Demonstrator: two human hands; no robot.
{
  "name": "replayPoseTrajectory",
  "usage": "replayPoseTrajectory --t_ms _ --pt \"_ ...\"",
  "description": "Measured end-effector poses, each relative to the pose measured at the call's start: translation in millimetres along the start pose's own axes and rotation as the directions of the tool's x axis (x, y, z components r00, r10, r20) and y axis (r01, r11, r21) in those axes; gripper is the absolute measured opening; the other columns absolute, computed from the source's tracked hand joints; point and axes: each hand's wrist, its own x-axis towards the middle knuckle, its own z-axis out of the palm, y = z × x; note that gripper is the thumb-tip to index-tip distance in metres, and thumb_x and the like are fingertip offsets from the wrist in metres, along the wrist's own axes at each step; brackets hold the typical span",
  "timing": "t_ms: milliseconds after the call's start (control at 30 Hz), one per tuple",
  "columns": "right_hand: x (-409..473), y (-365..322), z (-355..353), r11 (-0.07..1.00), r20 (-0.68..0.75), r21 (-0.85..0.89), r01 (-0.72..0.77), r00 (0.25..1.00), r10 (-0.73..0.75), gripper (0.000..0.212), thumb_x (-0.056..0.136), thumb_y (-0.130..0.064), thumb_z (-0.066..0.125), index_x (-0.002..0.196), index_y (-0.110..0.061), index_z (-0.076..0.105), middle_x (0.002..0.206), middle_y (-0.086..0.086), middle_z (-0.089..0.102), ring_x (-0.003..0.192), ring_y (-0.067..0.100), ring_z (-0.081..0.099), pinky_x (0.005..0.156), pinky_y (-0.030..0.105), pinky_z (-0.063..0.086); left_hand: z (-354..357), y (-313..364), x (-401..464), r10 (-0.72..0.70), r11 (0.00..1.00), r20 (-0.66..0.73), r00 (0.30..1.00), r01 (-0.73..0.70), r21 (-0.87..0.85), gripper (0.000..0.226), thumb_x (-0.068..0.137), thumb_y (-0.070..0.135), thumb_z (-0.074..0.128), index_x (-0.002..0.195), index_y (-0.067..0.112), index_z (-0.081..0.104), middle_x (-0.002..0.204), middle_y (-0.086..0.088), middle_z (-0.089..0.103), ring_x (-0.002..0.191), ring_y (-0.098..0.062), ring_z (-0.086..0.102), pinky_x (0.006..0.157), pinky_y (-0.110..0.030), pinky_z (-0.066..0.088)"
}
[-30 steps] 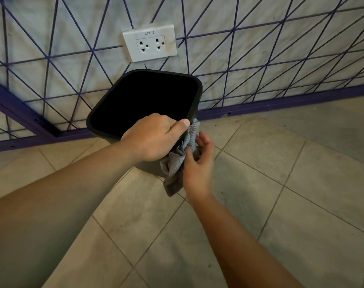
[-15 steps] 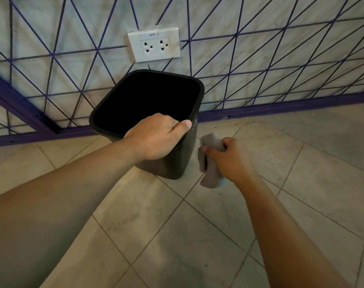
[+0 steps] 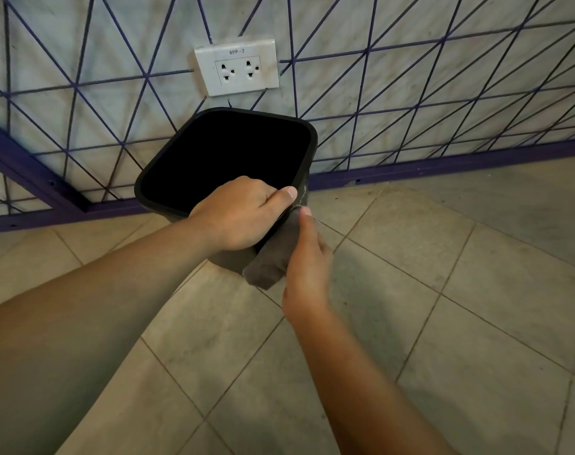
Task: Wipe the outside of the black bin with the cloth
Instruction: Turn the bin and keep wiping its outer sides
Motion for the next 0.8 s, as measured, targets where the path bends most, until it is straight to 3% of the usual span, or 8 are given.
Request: replayPoseTrajectory --t_ms 100,167,233,367,500,600,700,800 --pt "-10 20 6 0.997 0.057 0.011 0.076 0.995 -0.077 0.016 0.111 -0.043 0.037 0.111 -0.049 0.052 0.109 -0.028 0.060 0.094 -0.015 0.060 0.074 0.007 0.051 -1 -1 2 0.006 1.000 -0.002 1.000 -0.006 0.002 0.061 0.102 0.048 0.037 0.056 0.012 0.053 0.053 -0.004 0.053 0.053 -0.020 0.054 0.059 -0.040 0.042" --pt "-12 32 15 0.982 0.018 0.003 0.187 0.982 -0.187 0.027 0.111 -0.047 0.031 0.137 -0.054 0.037 0.138 -0.020 0.055 0.126 -0.004 0.056 0.101 0.018 0.053 -1 -2 2 0.010 1.000 -0.005 1.000 -0.010 0.004 0.060 0.102 0.047 0.037 0.057 0.012 0.055 0.054 -0.003 0.055 0.054 -0.018 0.055 0.058 -0.038 0.042" --pt "-5 39 26 0.943 -0.066 -0.063 0.326 0.942 -0.330 0.039 0.104 -0.058 0.030 0.141 -0.067 0.025 0.148 -0.026 0.042 0.147 0.009 0.039 0.119 0.031 0.039 0 -2 2 0.009 1.000 -0.009 1.000 -0.009 0.004 0.059 0.103 0.047 0.037 0.059 0.014 0.058 0.056 -0.004 0.058 0.055 -0.015 0.057 0.057 -0.035 0.042" --pt "26 45 28 0.925 -0.267 -0.094 0.367 0.886 -0.379 0.044 0.108 -0.048 0.035 0.149 -0.035 0.044 0.139 0.000 0.050 0.125 0.012 0.057 0.099 0.021 0.050 1 -1 1 -0.001 1.000 -0.008 1.000 0.001 0.013 0.059 0.103 0.048 0.036 0.062 0.014 0.061 0.061 -0.007 0.063 0.059 -0.019 0.060 0.062 -0.042 0.048" --pt "49 30 19 0.961 -0.355 -0.042 0.273 0.895 -0.270 0.008 0.106 -0.033 0.055 0.106 -0.025 0.054 0.099 -0.001 0.062 0.088 0.016 0.064 0.071 0.022 0.055 1 -1 1 0.018 1.000 -0.022 1.000 -0.017 0.024 0.059 0.103 0.046 0.037 0.054 0.015 0.050 0.051 -0.004 0.049 0.048 -0.018 0.049 0.053 -0.039 0.040" --pt "38 39 25 0.940 -0.315 -0.114 0.320 0.886 -0.340 0.043 0.100 -0.051 0.044 0.120 -0.021 0.067 0.122 0.009 0.065 0.112 0.024 0.063 0.097 0.040 0.056 2 -2 3 0.028 1.000 -0.016 0.999 -0.027 0.015 0.059 0.103 0.045 0.037 0.056 0.015 0.055 0.052 -0.005 0.055 0.049 -0.017 0.054 0.053 -0.039 0.043" --pt "5 58 33 0.903 -0.175 -0.213 0.373 0.895 -0.411 0.063 0.099 -0.059 0.027 0.159 -0.041 0.033 0.153 -0.015 0.038 0.138 -0.005 0.035 0.116 0.016 0.029 2 -5 3 0.031 1.000 -0.016 0.999 -0.031 0.001 0.058 0.103 0.046 0.036 0.060 0.016 0.061 0.056 -0.004 0.061 0.054 -0.016 0.059 0.057 -0.039 0.047" --pt "-3 63 35 0.867 -0.109 -0.295 0.401 0.888 -0.447 0.063 0.094 -0.066 0.016 0.156 -0.053 0.015 0.167 -0.022 0.020 0.151 -0.006 0.019 0.125 0.029 0.013 3 -6 3 0.041 0.999 -0.014 0.999 -0.042 -0.012 0.056 0.103 0.045 0.036 0.060 0.019 0.062 0.056 -0.003 0.062 0.054 -0.015 0.060 0.058 -0.039 0.049"
